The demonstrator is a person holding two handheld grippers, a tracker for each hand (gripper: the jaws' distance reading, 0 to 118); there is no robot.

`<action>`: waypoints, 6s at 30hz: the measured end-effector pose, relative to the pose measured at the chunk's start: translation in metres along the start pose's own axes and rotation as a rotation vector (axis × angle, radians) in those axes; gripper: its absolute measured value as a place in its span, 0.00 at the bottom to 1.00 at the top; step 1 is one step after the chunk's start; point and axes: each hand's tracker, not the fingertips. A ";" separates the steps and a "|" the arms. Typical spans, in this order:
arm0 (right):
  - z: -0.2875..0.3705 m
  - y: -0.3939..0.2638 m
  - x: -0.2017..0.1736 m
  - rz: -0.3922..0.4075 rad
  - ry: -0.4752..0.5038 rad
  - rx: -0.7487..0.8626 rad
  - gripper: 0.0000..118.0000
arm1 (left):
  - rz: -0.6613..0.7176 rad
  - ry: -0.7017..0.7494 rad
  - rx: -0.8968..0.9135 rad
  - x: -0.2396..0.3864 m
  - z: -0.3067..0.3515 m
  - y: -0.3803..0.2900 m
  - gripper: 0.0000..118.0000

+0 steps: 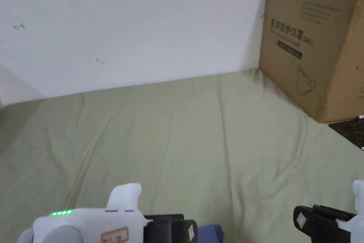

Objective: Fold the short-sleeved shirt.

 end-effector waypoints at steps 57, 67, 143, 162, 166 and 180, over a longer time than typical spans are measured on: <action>-0.162 -0.094 -0.041 0.161 0.030 -0.498 0.00 | 0.116 0.320 0.523 -0.076 0.111 -0.081 0.01; -0.164 -0.095 -0.026 0.112 0.031 -0.545 0.00 | 0.542 -0.351 0.053 -0.206 -0.002 -0.110 1.00; 0.049 0.027 -0.072 0.329 -0.099 0.692 0.00 | -0.204 0.632 0.995 0.067 0.153 -0.040 0.01; 0.050 0.012 -0.086 0.364 -0.183 0.677 1.00 | -0.255 0.650 1.027 0.056 0.172 -0.054 1.00; 0.052 0.003 -0.091 0.371 -0.169 0.657 1.00 | -0.240 0.636 0.997 0.066 0.165 -0.061 1.00; 0.054 0.000 -0.103 0.405 -0.172 0.628 1.00 | -0.245 0.611 0.960 0.061 0.177 -0.069 1.00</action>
